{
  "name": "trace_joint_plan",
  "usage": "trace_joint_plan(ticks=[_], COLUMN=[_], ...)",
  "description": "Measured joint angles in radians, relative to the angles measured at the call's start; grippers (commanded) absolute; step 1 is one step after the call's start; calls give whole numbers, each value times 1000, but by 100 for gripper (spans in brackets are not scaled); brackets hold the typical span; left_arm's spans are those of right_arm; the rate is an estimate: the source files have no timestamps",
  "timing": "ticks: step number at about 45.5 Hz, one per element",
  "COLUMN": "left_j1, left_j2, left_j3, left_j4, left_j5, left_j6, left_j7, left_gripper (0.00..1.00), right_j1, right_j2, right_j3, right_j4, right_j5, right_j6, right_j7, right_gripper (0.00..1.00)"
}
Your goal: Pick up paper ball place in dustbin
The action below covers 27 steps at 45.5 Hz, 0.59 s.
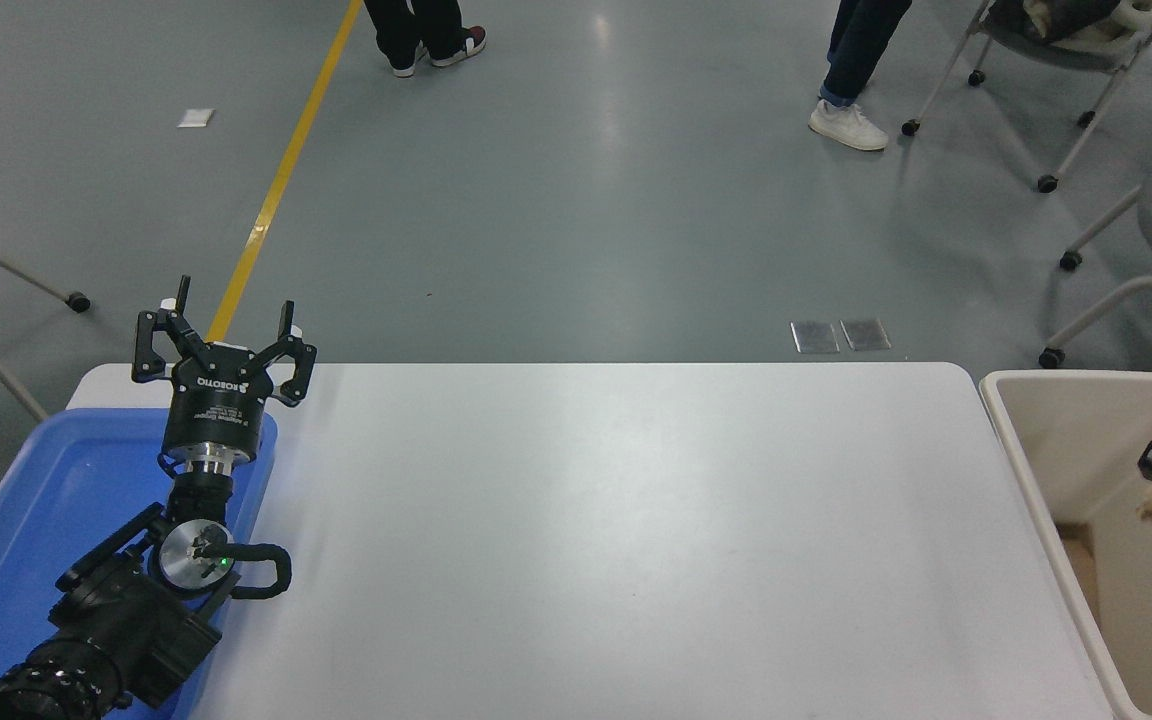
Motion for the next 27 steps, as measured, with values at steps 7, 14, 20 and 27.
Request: trace_joint_plan(ticks=[7, 14, 20, 27], left_j1=[1, 1, 1, 1], left_j2=[0, 0, 0, 0], left_j3=[0, 0, 0, 0], left_j4=[0, 0, 0, 0], left_j5=[0, 0, 0, 0], left_j6=[0, 0, 0, -1], left_j7=[0, 0, 0, 0], left_gripper=[99, 99, 99, 99], right_j1=[-63, -88, -97, -98], right_j2=[17, 29, 34, 35], right_j3=[52, 76, 86, 93], right_j4=[-29, -32, -33, -34], right_j5=[15, 25, 28, 31], right_j6=[-10, -14, -15, -18], right_j7=[0, 0, 1, 1], right_gripper=[100, 100, 100, 100])
